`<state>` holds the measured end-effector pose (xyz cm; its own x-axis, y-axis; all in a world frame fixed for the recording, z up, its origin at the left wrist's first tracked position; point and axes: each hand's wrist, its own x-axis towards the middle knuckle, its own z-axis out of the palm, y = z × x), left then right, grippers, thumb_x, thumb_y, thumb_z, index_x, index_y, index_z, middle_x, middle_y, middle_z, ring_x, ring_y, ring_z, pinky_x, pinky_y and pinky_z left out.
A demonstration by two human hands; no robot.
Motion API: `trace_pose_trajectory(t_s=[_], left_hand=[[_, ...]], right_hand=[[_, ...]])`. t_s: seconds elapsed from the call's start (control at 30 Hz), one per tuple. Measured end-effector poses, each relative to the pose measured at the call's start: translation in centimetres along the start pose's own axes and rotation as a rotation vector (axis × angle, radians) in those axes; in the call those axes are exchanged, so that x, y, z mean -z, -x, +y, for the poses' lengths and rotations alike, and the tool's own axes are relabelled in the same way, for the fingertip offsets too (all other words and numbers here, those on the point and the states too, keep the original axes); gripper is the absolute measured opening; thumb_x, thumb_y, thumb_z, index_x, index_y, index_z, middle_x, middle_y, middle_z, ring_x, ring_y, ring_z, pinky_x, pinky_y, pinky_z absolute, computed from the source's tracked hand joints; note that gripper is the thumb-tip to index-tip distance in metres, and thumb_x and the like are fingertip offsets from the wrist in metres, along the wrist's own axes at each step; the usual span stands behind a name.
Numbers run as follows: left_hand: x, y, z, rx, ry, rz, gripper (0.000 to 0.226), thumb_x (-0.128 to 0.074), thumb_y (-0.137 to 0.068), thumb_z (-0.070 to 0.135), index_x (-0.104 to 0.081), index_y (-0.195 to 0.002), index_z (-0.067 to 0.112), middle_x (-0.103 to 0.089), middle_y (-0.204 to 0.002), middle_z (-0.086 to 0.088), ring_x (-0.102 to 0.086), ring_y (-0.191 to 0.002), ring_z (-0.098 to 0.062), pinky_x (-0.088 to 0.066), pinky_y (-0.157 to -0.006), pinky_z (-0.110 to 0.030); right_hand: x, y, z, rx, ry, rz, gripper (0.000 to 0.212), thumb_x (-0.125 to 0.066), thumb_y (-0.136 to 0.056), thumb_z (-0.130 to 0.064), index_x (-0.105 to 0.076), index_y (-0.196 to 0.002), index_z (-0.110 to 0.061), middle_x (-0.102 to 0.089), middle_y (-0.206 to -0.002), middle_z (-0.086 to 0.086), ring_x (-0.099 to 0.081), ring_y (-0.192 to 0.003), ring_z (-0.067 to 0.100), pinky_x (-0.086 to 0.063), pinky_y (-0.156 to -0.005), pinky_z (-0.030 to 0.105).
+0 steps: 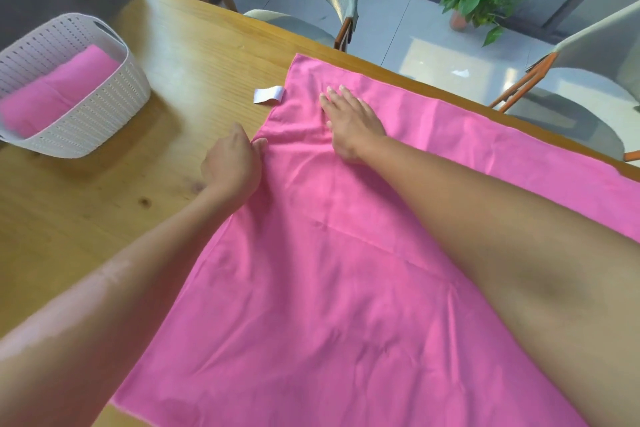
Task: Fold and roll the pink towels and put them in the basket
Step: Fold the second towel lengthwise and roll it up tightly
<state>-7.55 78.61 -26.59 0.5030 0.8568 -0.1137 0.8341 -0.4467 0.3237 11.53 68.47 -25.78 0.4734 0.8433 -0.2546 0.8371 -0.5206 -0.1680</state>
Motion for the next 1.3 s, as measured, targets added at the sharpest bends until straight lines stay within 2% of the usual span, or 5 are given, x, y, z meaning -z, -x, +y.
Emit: trace_pose_trajectory(t_s=[0.5, 0.77, 0.87, 1.03, 1.3], left_hand=[[0.1, 11.4, -9.3, -0.225, -0.216, 0.089, 0.038, -0.046, -0.104, 0.037, -0.037, -0.126, 0.006, -0.063, -0.075, -0.023, -0.064, -0.068, -0.044, -0.045, -0.057, -0.047], [1.0, 17.8, -8.4, -0.184, -0.163, 0.237, 0.036, -0.047, -0.100, 0.026, -0.052, -0.123, -0.001, -0.056, -0.117, -0.026, -0.053, -0.107, -0.042, -0.041, -0.095, -0.055], [-0.6, 24.8, -8.8, -0.016, -0.049, 0.052, 0.055, -0.042, -0.102, 0.045, -0.037, -0.149, 0.016, -0.033, -0.156, -0.019, -0.031, -0.143, -0.041, -0.025, -0.116, -0.063], [-2.7, 30.8, -15.0, 0.038, -0.122, -0.068, 0.071, -0.012, -0.092, 0.082, 0.001, -0.156, 0.053, 0.006, -0.170, 0.005, 0.007, -0.154, -0.041, 0.005, -0.114, -0.074], [-3.1, 35.3, -8.8, -0.188, -0.159, -0.073, 0.076, -0.009, -0.094, 0.077, 0.008, -0.159, 0.041, 0.012, -0.169, -0.003, 0.008, -0.151, -0.049, 0.001, -0.114, -0.076]], right_hand=[[-7.5, 17.0, 2.4, -0.190, 0.010, 0.021, 0.069, -0.015, -0.100, -0.065, 0.005, -0.159, -0.035, 0.019, -0.166, -0.004, 0.020, -0.151, 0.033, 0.009, -0.122, 0.052], [-7.3, 24.8, 0.8, -0.202, -0.111, 0.131, 0.068, -0.026, -0.101, -0.061, -0.012, -0.160, -0.029, -0.001, -0.169, 0.002, 0.004, -0.154, 0.027, 0.000, -0.124, 0.048], [-8.8, 31.8, -0.4, -0.267, -0.117, 0.127, 0.069, -0.028, -0.099, -0.065, -0.014, -0.159, -0.034, -0.004, -0.168, 0.000, 0.003, -0.154, 0.029, 0.001, -0.122, 0.056], [-14.2, 42.8, 0.3, -0.361, 0.048, 0.028, 0.081, -0.005, -0.089, -0.078, 0.006, -0.159, -0.037, 0.018, -0.166, -0.002, 0.018, -0.152, 0.032, 0.005, -0.120, 0.061], [-16.4, 50.5, 1.8, -0.450, -0.012, 0.090, 0.079, -0.003, -0.091, -0.076, 0.003, -0.159, -0.036, 0.011, -0.168, -0.001, 0.014, -0.153, 0.032, 0.003, -0.123, 0.054]])
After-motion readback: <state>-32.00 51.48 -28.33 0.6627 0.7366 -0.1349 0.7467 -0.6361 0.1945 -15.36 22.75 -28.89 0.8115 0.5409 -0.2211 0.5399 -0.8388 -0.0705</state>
